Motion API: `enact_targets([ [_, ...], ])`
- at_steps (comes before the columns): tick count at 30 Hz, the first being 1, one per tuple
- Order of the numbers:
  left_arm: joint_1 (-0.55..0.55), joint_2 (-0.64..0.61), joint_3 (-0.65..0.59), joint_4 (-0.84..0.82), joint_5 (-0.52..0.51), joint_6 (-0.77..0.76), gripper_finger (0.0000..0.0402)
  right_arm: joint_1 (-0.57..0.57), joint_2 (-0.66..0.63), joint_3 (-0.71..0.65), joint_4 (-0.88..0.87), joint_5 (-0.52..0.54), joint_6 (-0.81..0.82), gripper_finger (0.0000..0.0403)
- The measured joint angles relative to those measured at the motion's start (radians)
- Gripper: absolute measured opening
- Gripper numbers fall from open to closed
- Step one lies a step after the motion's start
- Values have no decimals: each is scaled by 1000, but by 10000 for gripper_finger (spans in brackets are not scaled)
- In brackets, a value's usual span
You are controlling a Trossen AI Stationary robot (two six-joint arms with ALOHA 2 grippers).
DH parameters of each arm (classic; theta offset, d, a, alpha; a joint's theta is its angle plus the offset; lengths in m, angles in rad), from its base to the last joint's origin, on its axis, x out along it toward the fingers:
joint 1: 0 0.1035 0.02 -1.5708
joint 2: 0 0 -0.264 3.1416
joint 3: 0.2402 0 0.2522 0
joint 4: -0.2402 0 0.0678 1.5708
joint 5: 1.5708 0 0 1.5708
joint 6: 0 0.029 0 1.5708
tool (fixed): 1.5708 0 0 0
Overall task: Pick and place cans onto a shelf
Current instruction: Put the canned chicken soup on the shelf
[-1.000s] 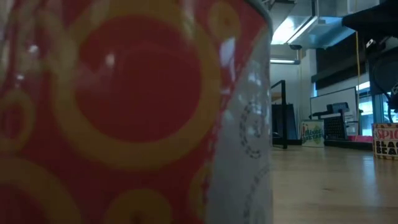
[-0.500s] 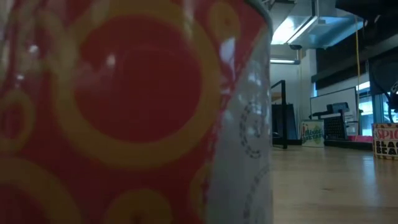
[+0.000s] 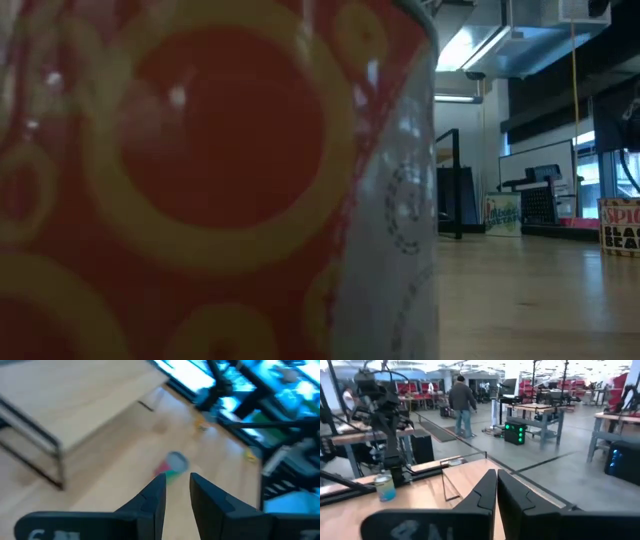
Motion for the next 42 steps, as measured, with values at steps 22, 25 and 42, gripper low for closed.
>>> enact_targets([
  [22,48,27,58,-141,-131,24,80,45,238,228,-46,1,-268,11],
  [25,48,27,58,-141,-127,24,80,45,244,228,-51,0,-267,19],
  [42,48,27,59,-139,-126,32,80,207,248,229,-24,-3,-109,17],
])
